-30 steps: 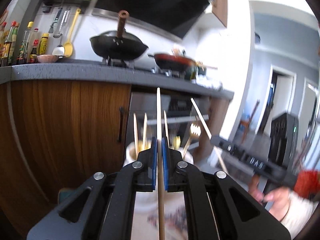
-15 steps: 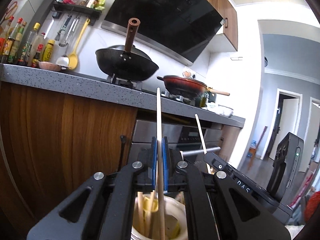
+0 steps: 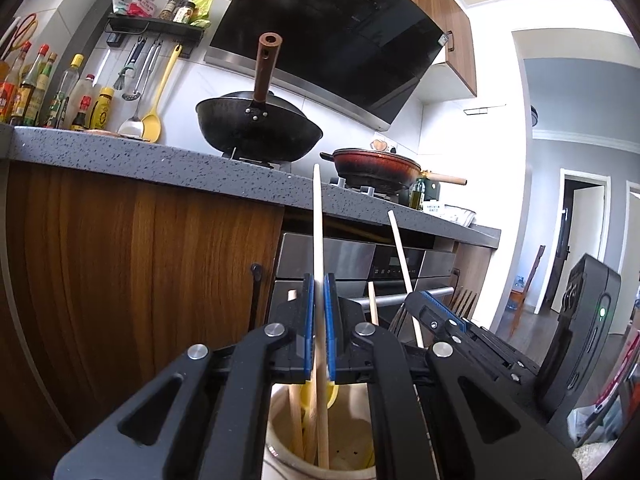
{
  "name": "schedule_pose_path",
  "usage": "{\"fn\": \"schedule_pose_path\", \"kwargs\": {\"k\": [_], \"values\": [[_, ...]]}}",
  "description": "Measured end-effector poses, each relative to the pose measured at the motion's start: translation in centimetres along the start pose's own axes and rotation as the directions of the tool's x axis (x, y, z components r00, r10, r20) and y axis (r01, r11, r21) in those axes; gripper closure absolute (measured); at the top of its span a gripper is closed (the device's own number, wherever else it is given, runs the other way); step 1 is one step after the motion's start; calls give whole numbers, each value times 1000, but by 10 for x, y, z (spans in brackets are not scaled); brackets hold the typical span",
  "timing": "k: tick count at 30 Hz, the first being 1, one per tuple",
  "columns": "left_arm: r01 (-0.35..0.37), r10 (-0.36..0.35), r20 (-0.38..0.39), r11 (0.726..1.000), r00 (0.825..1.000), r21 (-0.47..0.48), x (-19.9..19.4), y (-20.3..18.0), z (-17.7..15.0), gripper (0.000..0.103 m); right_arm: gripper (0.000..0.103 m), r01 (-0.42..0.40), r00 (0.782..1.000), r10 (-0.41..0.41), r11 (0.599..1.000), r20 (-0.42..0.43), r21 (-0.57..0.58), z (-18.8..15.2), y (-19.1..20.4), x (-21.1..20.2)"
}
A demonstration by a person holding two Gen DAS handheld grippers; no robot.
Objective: Organize utensils
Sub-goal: 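Lift both chopsticks and lower them into the holder cups, then open both tools and pull them back from the holder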
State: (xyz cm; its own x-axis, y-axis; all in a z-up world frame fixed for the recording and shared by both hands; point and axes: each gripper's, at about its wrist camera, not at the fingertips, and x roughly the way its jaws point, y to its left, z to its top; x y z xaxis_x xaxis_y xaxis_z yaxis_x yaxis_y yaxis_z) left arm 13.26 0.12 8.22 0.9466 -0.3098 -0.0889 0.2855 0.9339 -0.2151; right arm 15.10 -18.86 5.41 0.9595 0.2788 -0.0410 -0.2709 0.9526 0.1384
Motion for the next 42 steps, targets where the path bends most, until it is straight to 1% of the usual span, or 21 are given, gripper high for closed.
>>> {"fn": "schedule_pose_path", "kwargs": {"k": [4,8,11,13,16,25,26,27,28,29,30,32,33,35,36,38,39,41,42], "values": [[-2,2,-8,1000,1000,-15,-2,4,-1,98,98,23,999,-20,996,25,-90,-6,12,-1],[-3,3,-13,1000,1000,-1,-7,5,-4,98,98,27,999,-24,993,26,-112,-11,11,-12],[-2,3,-21,1000,1000,10,-8,6,-5,98,98,19,1000,-20,995,-7,-96,-13,5,-16],[2,-2,-33,1000,999,16,-9,6,-8,98,98,15,999,-17,998,-42,-54,-13,-3,-20],[10,-9,-45,1000,999,23,-11,6,-9,98,98,9,997,-10,1000,-71,-7,-13,-12,-26],[17,-11,-76,997,997,79,-21,-4,-20,98,98,-16,988,21,999,-156,35,-21,-17,-32],[16,-9,-77,997,997,82,-22,-4,-20,96,98,-17,987,23,999,-161,36,-22,-17,-31],[18,-12,-80,996,997,82,-23,-4,-20,95,95,-20,985,25,999,-171,34,-22,-16,-31],[23,-16,-85,996,996,82,-23,-5,-20,90,88,-23,984,29,999,-177,35,-23,-16,-31],[26,-19,-92,996,996,81,-24,-5,-20,83,84,-28,982,35,999,-188,38,-24,-16,-31],[27,-19,-95,996,995,82,-25,-6,-20,80,80,-32,981,40,999,-192,44,-24,-16,-32],[28,-20,-97,996,995,82,-31,-7,-19,74,76,-31,981,41,998,-192,52,-24,-17,-36],[26,-18,-97,996,995,82,-34,-7,-19,72,74,-33,981,43,998,-190,56,-23,-17,-40],[25,-17,-100,996,995,81,-44,-7,-20,65,71,-34,982,43,998,-182,53,-21,-16,-52],[26,-18,-102,996,995,81,-48,-7,-21,64,67,-35,983,43,998,-180,48,-21,-15,-58],[19,-9,-111,996,994,86,-61,-9,-25,56,63,-35,980,41,999,-195,33,-23,-13,-73],[14,-3,-119,996,993,90,-65,-9,-27,54,60,-37,978,42,999,-206,31,-25,-12,-79],[1,13,-147,996,989,93,-77,-11,-35,44,58,-38,973,44,999,-225,27,-28,-12,-89],[-1,16,-156,995,988,95,-81,-11,-38,43,56,-39,971,44,999,-236,26,-31,-13,-96]]}}
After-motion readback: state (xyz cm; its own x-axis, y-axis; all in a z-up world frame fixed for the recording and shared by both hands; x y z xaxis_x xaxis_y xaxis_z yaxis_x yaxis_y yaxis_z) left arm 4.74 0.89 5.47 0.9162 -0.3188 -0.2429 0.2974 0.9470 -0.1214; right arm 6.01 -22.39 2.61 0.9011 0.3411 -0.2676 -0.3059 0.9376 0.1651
